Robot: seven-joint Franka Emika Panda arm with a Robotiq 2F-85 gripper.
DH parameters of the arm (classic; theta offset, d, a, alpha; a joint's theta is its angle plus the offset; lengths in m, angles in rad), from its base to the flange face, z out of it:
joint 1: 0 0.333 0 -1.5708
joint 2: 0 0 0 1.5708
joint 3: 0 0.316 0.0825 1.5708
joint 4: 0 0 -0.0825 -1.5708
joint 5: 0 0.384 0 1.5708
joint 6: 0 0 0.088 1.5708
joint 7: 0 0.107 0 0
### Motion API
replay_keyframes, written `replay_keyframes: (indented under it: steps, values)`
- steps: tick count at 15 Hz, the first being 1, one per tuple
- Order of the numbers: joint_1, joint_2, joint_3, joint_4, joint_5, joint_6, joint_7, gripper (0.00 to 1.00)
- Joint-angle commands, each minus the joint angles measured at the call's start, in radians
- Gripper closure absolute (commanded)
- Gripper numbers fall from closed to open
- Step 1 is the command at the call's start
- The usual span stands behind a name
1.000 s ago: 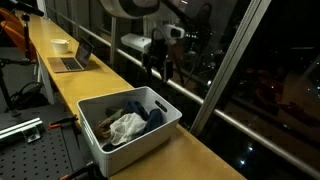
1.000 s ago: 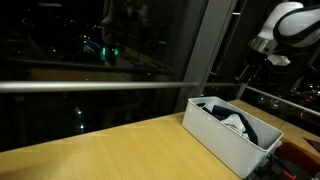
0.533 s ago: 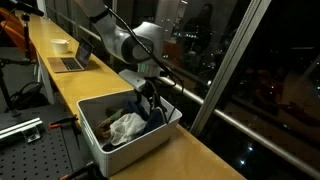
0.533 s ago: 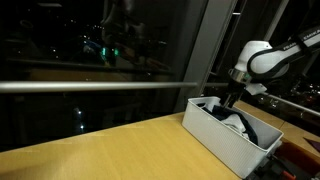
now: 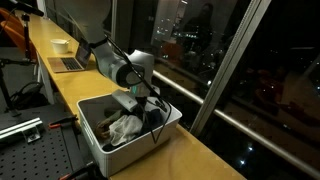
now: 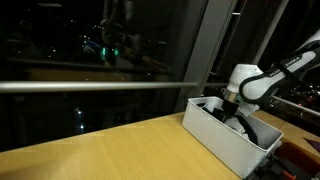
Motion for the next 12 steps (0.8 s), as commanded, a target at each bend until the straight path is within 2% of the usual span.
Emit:
replay_keyframes:
  steps: [1,6,9,11,12]
  values:
    - [0.022,0.031,-0.008,-0.008,-0.009,0.036,0.005,0.28]
    - [0.051,-0.011,-0.021,-0.024,-0.026,0.017,0.015,0.66]
    - [0.043,-0.067,-0.011,-0.064,-0.015,0.020,-0.003,0.88]
    - [0.028,-0.115,0.002,-0.104,-0.001,0.023,-0.022,0.99]
    - [0.023,-0.144,0.006,-0.126,0.004,0.021,-0.030,1.00]
